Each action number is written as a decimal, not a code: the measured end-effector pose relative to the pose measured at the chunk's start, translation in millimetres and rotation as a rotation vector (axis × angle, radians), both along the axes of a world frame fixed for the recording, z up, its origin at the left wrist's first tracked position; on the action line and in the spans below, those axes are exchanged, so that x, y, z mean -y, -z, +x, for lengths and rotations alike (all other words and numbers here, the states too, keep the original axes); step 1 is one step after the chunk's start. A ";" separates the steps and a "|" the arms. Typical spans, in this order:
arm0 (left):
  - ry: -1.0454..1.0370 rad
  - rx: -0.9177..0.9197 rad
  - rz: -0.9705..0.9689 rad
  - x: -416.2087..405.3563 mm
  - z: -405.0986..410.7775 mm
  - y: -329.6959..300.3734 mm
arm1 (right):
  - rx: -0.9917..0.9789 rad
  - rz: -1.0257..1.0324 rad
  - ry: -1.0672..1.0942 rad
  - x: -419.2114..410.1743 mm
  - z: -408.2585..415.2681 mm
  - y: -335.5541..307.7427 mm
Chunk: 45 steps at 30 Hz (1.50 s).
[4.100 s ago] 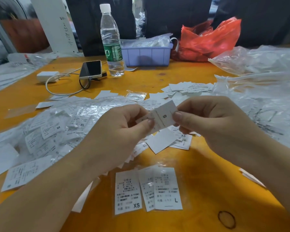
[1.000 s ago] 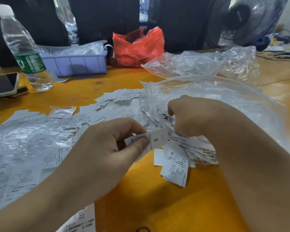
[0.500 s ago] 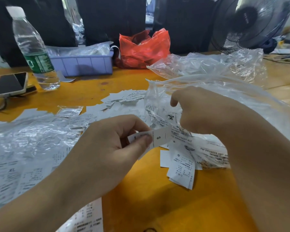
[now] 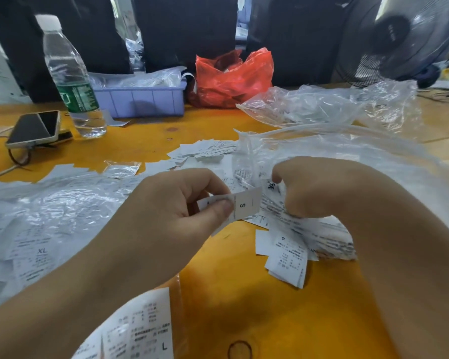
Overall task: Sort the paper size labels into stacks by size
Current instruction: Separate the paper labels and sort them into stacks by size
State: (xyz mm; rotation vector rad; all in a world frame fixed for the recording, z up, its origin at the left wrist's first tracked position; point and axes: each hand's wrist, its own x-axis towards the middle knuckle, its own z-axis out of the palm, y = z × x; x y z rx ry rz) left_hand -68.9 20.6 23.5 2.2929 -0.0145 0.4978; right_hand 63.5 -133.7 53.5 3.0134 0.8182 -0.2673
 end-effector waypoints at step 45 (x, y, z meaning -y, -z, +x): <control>-0.077 -0.059 -0.017 -17.4 -1.6 -3.9 | -0.225 1.151 -0.289 -3.8 -6.1 -21.7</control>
